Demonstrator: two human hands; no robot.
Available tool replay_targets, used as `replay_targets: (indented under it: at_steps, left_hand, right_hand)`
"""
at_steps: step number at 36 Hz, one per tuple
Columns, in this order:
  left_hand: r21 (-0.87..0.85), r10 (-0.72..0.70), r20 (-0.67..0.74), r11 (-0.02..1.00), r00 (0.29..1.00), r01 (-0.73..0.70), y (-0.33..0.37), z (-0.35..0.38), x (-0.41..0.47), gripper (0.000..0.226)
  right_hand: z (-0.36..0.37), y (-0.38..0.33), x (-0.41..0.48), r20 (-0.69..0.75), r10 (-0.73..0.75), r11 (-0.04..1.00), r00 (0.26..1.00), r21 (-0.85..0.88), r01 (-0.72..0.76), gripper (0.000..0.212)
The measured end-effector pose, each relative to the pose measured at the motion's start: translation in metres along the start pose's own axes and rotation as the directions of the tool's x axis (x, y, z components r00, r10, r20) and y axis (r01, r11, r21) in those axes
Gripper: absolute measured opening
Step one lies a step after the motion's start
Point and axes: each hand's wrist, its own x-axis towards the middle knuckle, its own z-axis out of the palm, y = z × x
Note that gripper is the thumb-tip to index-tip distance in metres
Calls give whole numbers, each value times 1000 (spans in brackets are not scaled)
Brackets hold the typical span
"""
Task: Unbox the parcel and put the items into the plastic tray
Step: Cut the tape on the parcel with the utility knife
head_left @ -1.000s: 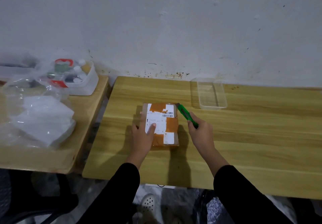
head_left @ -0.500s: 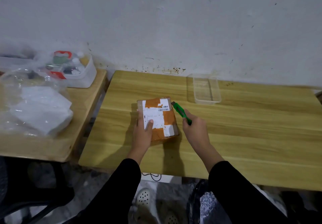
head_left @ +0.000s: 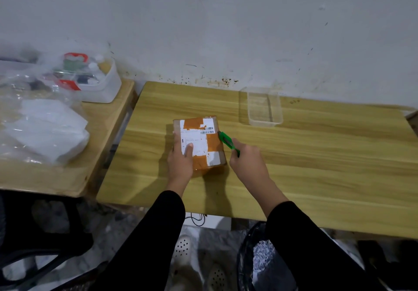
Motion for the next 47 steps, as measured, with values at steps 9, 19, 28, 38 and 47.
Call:
replay_targets:
  at_steps: [9,19,28,38,47]
  left_hand:
    - [-45,-26,-32,999,999,24,4,2,-3,60]
    - [-26,-71,-37,997,997,70,10,0,-7,58]
    - [-85,-71,-71,994,995,65,23,-4,-19,57]
    - [131,113,-64,986,992,-104,26,-11,-9,60]
    - [603,314,338,652,887,-460,34,-36,57,66]
  right_hand:
    - [2,9,-23,-12,-41,998,999,-46,41,42]
    - [1,15,-49,-43,-10,1000,999,18,10,41]
    - [-1,31,-69,-109,78,986,991,152,-61,41]
    - [-7,34,-46,-202,220,942,954,298,-155,37]
    - [7,15,0,-198,255,923,946,340,-178,37]
